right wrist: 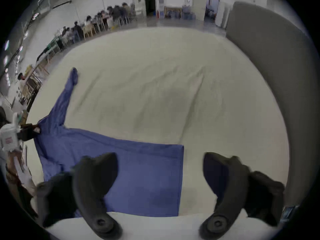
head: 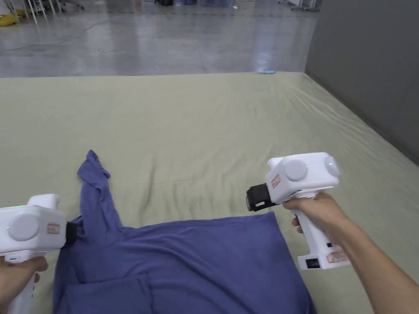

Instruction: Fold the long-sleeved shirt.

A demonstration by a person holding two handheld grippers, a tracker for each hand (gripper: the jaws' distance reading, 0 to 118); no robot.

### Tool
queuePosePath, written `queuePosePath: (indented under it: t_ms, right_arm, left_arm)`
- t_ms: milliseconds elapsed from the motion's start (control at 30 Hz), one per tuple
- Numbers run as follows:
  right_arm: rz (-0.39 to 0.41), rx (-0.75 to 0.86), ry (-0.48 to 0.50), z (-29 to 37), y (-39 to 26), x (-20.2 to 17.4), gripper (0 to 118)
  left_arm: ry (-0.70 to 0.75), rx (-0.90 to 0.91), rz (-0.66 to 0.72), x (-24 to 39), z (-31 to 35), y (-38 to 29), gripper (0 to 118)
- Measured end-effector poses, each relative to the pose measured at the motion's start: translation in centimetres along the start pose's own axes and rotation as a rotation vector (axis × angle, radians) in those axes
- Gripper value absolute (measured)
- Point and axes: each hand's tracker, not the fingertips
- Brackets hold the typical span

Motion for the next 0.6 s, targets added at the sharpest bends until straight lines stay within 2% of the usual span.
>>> queuePosePath:
  t_ms: [67, 167, 200, 233, 267, 300, 333, 433, 600]
  right_arm:
    - [-0.059, -0.116, -0.034, -2.7, 0.8, 0.7, 110]
    - [-0.107, -0.180, -0.037, -5.4, 1.1, 1.6, 110]
    - [-0.117, -0.179, -0.031, -5.9, 1.2, 1.8, 105]
    - [-0.128, -0.177, -0.022, -6.0, 1.2, 1.8, 94]
    - [-0.143, -0.167, -0.026, -6.3, 1.4, 1.8, 76]
    - [-0.146, -0.160, -0.028, -6.6, 1.6, 1.8, 51]
    - [-0.147, -0.154, -0.030, -6.8, 1.8, 1.7, 48]
    - [-0.157, -0.172, -0.041, -7.7, 1.9, 1.4, 48]
    - [-0.125, -0.165, -0.066, -7.4, 1.2, 0.6, 44]
  left_arm:
    - [-0.012, -0.017, 0.015, -0.4, -0.6, 0.1, 0]
    - [0.005, -0.016, 0.020, -0.6, -1.0, 0.1, 0]
    - [0.004, -0.020, 0.024, -0.9, -1.1, 0.1, 0]
    - [0.002, -0.023, 0.030, -1.0, -1.1, 0.1, 0]
    - [-0.001, -0.026, 0.036, -1.2, -1.1, 0.2, 0]
    - [-0.003, -0.026, 0.040, -1.4, -1.2, 0.1, 0]
    - [-0.004, -0.025, 0.044, -1.5, -1.2, 0.2, 0]
    - [-0.003, -0.025, 0.049, -1.7, -1.3, 0.1, 0]
    - [-0.008, -0.022, 0.059, -1.7, -1.5, 0.0, 0]
